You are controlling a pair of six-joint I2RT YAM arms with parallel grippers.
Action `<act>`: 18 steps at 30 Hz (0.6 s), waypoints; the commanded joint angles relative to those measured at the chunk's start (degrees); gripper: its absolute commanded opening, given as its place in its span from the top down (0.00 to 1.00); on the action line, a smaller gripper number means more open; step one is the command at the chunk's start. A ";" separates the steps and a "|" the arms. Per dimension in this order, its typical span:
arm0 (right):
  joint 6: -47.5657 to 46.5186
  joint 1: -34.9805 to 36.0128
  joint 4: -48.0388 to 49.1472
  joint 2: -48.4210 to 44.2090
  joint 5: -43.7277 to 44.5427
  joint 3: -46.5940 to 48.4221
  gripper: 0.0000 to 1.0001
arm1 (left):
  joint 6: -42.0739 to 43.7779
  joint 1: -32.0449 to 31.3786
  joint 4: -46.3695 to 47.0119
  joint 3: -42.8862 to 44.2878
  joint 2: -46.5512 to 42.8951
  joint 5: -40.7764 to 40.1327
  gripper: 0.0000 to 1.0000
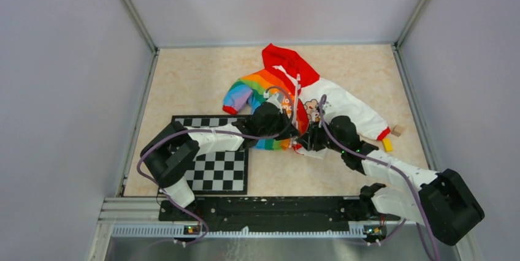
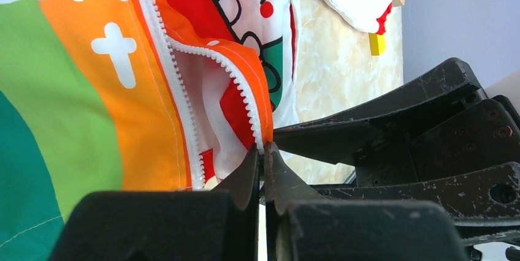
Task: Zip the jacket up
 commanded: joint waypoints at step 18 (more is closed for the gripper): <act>-2.22 -0.37 10.89 2.49 -6.10 0.97 1.00 | 7.35 -0.17 2.77 2.07 -2.24 5.57 1.00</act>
